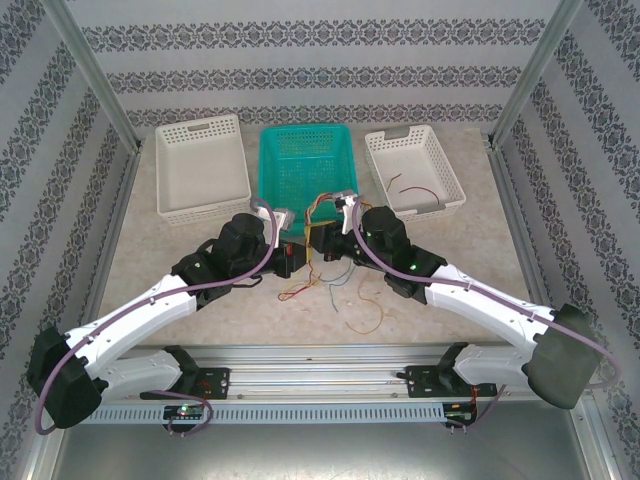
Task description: Untangle the cables
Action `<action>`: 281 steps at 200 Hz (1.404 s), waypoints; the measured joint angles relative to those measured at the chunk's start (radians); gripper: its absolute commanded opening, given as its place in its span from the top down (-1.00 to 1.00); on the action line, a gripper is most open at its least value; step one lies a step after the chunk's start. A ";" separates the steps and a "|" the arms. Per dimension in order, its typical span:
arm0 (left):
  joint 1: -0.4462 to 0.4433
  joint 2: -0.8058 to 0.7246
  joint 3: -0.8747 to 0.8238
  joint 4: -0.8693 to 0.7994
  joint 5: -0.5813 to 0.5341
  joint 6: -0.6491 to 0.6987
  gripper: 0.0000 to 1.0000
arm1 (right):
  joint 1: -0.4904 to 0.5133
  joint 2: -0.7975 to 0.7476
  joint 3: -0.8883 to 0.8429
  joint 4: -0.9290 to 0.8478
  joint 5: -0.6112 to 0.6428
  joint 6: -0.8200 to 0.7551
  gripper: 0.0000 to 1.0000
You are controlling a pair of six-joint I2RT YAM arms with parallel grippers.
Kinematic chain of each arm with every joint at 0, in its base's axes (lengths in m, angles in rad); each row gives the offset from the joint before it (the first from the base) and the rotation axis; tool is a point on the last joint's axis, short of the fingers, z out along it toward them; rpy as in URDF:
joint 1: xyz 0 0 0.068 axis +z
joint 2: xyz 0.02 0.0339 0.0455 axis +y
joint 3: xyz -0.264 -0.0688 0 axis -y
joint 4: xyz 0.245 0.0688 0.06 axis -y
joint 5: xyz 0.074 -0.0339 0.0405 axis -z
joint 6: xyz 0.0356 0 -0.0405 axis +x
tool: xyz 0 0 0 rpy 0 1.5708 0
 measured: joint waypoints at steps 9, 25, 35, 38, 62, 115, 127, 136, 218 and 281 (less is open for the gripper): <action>0.000 -0.003 -0.001 0.000 -0.005 0.000 1.00 | 0.000 0.000 0.000 0.000 0.000 -0.003 1.00; 0.000 -0.017 -0.008 -0.003 -0.019 0.002 1.00 | 0.000 -0.006 0.000 -0.006 0.001 -0.005 1.00; 0.000 -0.034 -0.009 -0.013 -0.029 0.006 1.00 | 0.000 -0.016 0.000 -0.021 0.014 -0.013 1.00; 0.000 -0.039 -0.009 -0.017 -0.032 0.008 1.00 | -0.001 -0.020 0.000 -0.027 0.020 -0.017 1.00; -0.002 -0.099 -0.009 -0.059 -0.056 0.026 1.00 | -0.015 -0.066 -0.005 -0.055 0.044 -0.034 1.00; 0.002 -0.150 -0.009 -0.136 -0.084 0.068 1.00 | -0.081 -0.184 -0.053 -0.112 0.067 -0.052 1.00; 0.004 -0.161 -0.006 -0.169 -0.098 0.083 1.00 | -0.106 -0.221 -0.063 -0.146 0.082 -0.057 1.00; 0.012 -0.173 -0.004 -0.196 -0.106 0.097 1.00 | -0.139 -0.256 -0.072 -0.171 0.095 -0.056 1.00; 0.116 -0.195 0.155 -0.523 -0.197 0.279 1.00 | -0.515 -0.517 -0.094 -0.411 0.132 -0.024 1.00; 0.193 -0.265 0.148 -0.569 -0.244 0.364 1.00 | -0.734 -0.584 -0.017 -0.570 0.119 0.039 1.00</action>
